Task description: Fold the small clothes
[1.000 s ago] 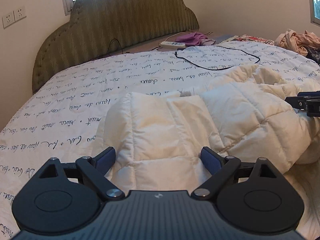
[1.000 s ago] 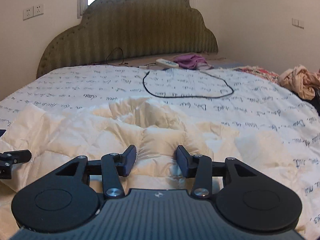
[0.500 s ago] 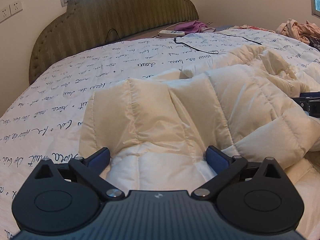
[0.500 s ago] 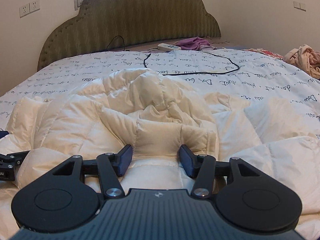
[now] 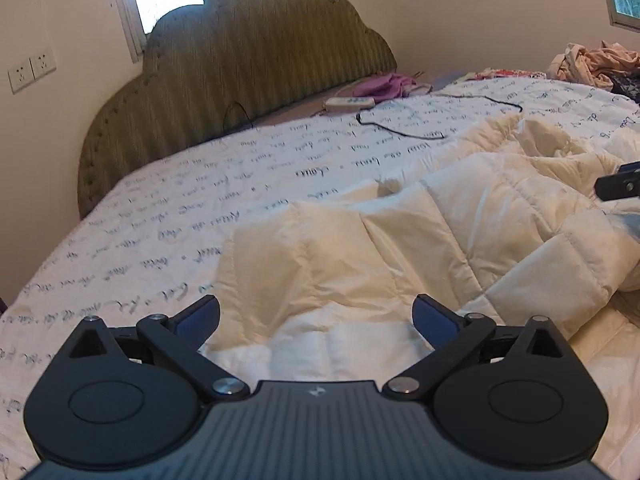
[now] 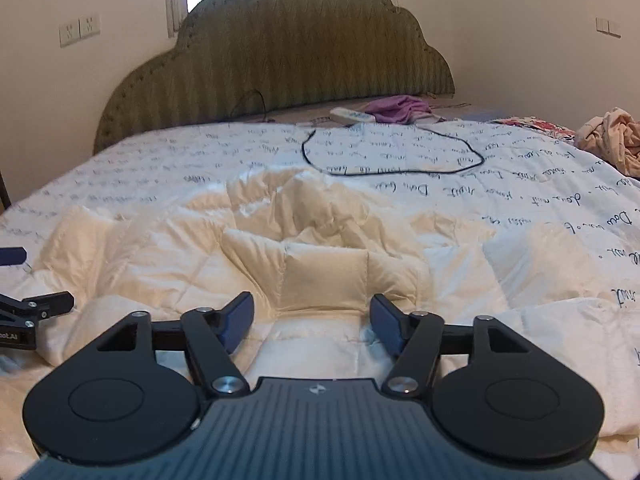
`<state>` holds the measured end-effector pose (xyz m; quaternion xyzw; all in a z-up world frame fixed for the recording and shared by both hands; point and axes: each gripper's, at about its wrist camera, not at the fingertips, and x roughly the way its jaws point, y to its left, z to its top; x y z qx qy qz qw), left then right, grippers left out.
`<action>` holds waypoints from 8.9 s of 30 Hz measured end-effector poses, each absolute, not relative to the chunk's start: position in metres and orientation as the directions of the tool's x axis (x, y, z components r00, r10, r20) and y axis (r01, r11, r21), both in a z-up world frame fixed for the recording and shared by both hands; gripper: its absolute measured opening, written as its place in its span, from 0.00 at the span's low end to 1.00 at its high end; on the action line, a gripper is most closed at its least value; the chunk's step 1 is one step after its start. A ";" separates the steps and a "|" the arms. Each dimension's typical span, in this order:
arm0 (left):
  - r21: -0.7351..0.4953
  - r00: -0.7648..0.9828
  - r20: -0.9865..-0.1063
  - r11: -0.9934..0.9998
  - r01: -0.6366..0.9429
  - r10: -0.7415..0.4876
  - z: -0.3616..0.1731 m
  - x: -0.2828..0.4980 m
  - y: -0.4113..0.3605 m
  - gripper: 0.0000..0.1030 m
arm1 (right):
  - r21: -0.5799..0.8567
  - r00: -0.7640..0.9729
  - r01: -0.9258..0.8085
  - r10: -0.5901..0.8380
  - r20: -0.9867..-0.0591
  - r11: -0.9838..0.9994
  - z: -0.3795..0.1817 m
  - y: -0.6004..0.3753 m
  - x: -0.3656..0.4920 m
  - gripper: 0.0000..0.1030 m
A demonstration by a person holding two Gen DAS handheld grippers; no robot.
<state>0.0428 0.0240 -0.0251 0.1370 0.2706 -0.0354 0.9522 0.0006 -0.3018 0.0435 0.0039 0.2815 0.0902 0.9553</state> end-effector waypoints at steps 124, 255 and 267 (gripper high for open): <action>-0.439 0.379 -0.740 0.826 0.353 -0.555 -0.047 -0.156 0.131 0.36 | 0.532 0.578 -0.153 0.512 -0.635 0.833 0.051 -0.457 -0.282 0.20; 0.141 0.873 -0.478 0.973 0.185 -0.097 0.012 0.210 -0.114 1.00 | 0.277 0.791 0.121 0.076 -0.607 0.953 0.052 -0.480 0.072 1.00; 0.330 0.858 -0.507 0.938 0.103 0.084 -0.071 0.238 -0.167 1.00 | 0.538 0.744 0.155 0.261 -0.616 0.828 -0.011 -0.519 0.098 0.82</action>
